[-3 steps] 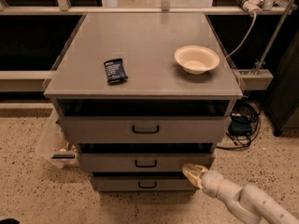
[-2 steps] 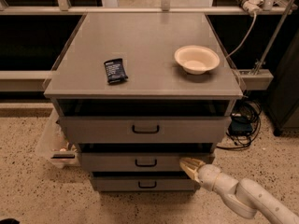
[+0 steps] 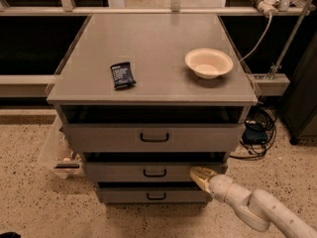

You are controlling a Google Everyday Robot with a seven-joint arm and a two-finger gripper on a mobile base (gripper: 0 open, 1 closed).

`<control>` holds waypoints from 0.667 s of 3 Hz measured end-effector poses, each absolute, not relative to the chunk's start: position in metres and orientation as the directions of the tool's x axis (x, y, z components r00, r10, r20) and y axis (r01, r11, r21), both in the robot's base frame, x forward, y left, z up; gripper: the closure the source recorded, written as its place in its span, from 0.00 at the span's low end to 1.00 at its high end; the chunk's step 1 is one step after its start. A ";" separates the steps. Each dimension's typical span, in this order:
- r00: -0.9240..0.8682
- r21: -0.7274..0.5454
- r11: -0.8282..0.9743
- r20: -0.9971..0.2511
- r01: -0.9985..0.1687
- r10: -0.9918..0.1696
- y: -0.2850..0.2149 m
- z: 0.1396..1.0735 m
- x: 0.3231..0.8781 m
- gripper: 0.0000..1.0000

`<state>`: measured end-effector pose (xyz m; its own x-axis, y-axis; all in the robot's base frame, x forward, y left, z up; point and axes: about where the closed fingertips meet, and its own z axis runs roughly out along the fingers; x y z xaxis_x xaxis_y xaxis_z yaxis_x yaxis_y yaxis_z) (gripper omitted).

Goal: Close middle drawer

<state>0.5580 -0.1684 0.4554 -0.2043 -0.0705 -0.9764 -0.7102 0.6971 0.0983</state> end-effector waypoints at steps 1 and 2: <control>-0.248 0.125 0.705 -0.966 -0.699 -0.075 -0.175 0.453 0.529 0.85; -0.271 0.151 0.677 -0.960 -0.721 -0.074 -0.156 0.448 0.503 0.61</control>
Offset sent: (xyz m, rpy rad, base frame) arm -0.0210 -0.0045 -0.0019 -0.0053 0.0321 -0.0068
